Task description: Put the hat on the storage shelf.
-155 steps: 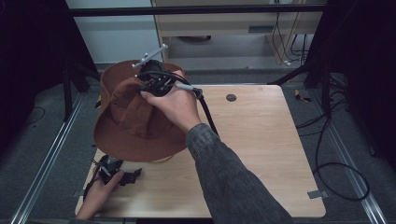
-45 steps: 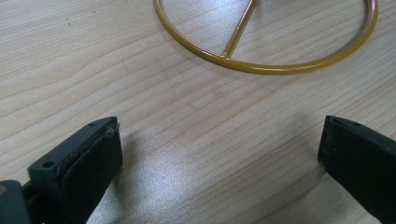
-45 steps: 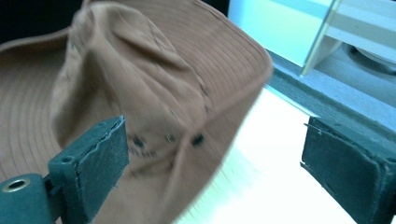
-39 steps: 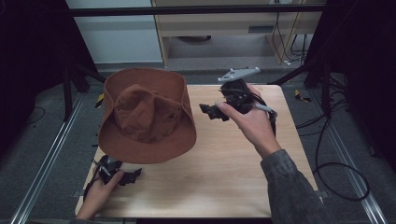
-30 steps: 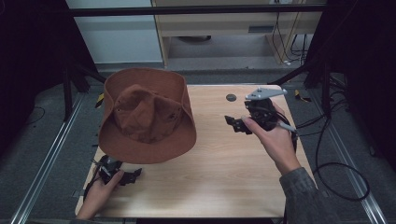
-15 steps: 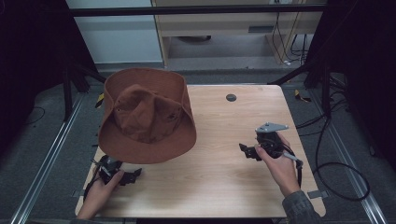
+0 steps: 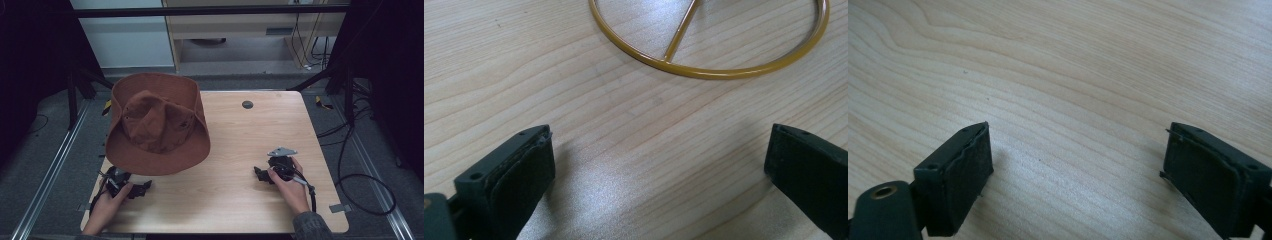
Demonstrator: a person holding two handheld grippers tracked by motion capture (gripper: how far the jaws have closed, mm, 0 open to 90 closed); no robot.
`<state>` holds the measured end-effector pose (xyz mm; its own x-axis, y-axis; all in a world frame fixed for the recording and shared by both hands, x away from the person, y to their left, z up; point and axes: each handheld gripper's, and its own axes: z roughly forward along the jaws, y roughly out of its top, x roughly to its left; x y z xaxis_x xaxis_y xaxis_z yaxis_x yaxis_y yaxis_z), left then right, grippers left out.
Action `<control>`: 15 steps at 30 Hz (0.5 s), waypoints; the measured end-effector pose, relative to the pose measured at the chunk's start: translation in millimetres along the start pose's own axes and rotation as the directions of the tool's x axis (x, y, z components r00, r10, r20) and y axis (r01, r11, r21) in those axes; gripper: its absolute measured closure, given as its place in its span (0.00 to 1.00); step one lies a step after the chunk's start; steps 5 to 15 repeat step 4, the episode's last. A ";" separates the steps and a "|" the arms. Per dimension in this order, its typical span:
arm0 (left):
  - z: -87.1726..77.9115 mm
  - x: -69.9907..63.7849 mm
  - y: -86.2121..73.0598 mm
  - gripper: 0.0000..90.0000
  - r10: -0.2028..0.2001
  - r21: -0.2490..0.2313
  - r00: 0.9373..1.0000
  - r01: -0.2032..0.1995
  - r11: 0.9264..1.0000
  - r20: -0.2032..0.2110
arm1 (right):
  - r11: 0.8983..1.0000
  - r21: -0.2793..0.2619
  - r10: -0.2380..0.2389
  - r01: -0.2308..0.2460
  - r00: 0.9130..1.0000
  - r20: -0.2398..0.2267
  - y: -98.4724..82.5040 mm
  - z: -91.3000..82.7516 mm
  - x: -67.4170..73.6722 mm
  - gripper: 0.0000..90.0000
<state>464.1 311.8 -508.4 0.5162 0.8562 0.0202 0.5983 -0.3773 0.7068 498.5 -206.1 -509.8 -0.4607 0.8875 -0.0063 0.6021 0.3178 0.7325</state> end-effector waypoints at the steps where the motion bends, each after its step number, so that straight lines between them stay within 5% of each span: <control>1: 0.0 0.0 0.0 0.00 0.000 0.000 1.000 0.000 1.000 0.000 | 1.000 -0.009 0.001 -0.001 1.000 0.002 -0.7 0.4 0.3 0.13; 15: 0.0 0.0 0.0 0.00 0.000 0.000 1.000 0.000 1.000 0.000 | 1.000 -0.015 0.001 -0.001 1.000 0.004 -1.3 0.8 0.5 0.12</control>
